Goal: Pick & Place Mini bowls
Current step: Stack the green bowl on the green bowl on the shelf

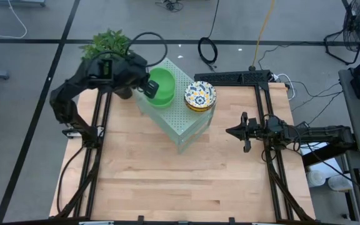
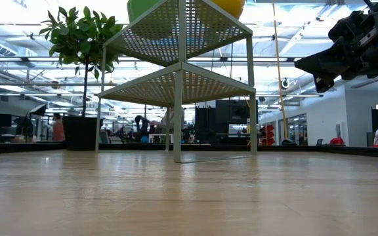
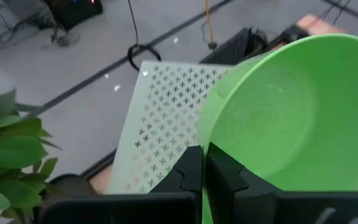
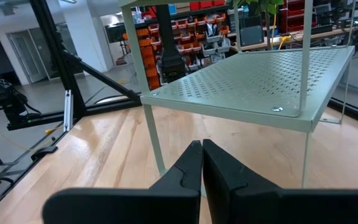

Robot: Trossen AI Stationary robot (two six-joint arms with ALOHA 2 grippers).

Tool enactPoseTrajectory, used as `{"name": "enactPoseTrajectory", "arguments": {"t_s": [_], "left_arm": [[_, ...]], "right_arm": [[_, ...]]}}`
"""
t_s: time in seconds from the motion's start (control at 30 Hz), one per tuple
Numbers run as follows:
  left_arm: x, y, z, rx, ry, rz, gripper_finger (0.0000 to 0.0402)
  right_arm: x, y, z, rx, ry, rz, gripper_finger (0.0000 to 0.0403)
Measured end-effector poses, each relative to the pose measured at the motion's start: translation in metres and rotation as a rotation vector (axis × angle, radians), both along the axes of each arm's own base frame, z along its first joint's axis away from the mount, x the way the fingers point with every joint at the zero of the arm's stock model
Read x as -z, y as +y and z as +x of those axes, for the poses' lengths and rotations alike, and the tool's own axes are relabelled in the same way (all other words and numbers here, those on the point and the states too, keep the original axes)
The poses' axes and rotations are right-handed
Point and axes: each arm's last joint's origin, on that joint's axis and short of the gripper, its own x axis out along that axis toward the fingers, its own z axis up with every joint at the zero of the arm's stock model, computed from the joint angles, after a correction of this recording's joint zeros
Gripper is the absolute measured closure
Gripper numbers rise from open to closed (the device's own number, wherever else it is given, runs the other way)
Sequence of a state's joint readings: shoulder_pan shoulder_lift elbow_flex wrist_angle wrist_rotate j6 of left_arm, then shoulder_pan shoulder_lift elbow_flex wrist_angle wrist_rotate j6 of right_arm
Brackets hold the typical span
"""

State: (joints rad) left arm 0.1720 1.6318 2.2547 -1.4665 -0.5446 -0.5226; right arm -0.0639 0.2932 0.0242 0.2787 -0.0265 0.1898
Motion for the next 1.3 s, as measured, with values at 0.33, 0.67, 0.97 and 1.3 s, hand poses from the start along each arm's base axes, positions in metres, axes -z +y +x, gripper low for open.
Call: {"name": "enactPoseTrajectory", "arguments": {"t_s": [0.33,0.67,0.97,1.3], "left_arm": [[0.015,0.010,0.004,-0.011,0.096,-0.106,0.0393],[0.014,0.012,0.000,0.038,0.058,-0.237,0.0390],[0.015,0.017,-0.001,0.008,0.034,-0.276,0.0372],[0.015,0.013,0.000,0.138,0.077,-0.274,0.0356]], "right_arm": [[0.000,0.000,0.000,0.000,0.000,-0.003,0.0403],[0.000,0.000,0.000,0.000,0.000,-0.003,0.0403],[0.000,0.000,0.000,0.000,0.001,-0.003,0.0403],[0.000,0.000,0.000,0.000,0.001,-0.001,0.0403]]}}
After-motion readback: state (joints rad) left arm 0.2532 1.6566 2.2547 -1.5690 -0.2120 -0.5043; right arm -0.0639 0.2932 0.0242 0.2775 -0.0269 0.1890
